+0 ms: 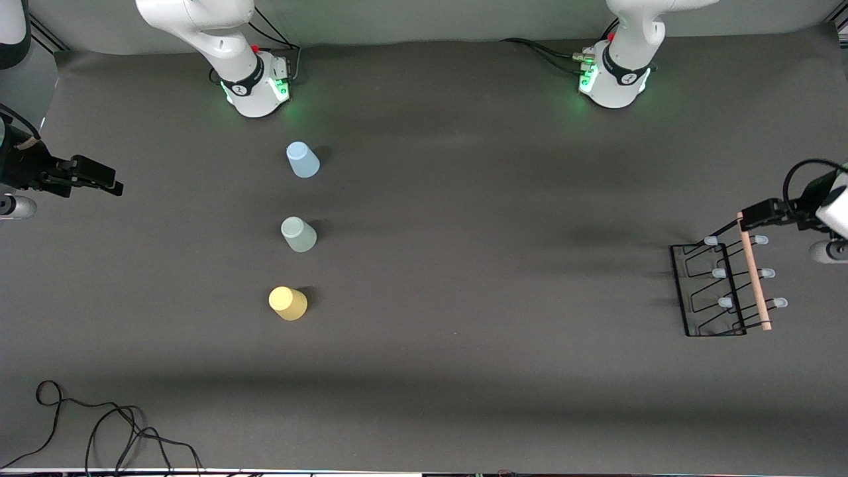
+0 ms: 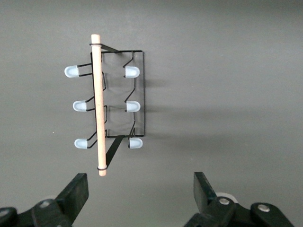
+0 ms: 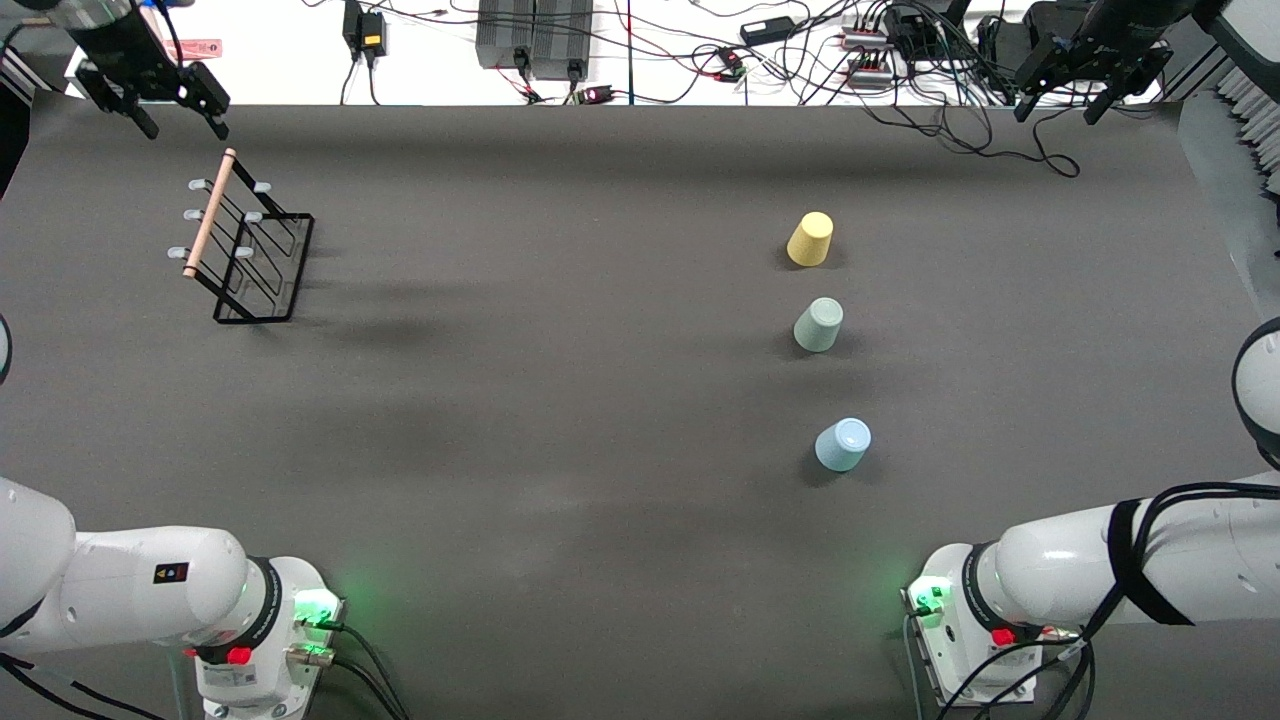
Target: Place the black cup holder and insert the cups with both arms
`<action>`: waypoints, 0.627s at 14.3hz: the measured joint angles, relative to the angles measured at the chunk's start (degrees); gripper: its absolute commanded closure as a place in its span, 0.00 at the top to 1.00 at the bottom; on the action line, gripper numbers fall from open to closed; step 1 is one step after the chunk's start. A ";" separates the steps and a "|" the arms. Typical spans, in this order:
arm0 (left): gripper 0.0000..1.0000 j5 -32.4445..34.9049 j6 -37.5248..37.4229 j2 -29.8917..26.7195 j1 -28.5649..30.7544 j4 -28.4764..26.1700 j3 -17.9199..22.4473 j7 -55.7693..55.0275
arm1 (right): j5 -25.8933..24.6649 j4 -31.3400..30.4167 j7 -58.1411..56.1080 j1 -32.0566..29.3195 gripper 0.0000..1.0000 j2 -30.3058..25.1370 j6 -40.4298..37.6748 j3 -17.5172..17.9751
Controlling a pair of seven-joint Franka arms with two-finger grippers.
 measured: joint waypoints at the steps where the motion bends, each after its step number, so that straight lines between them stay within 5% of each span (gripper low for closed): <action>1: 0.97 0.02 1.13 0.73 0.28 -1.08 -0.01 0.20 | 0.00 0.00 0.00 0.00 1.00 0.00 0.00 0.00; 9: 0.87 0.52 12.89 13.21 4.66 -3.01 0.16 7.58 | 0.00 -0.04 0.00 0.00 1.00 0.00 0.00 0.00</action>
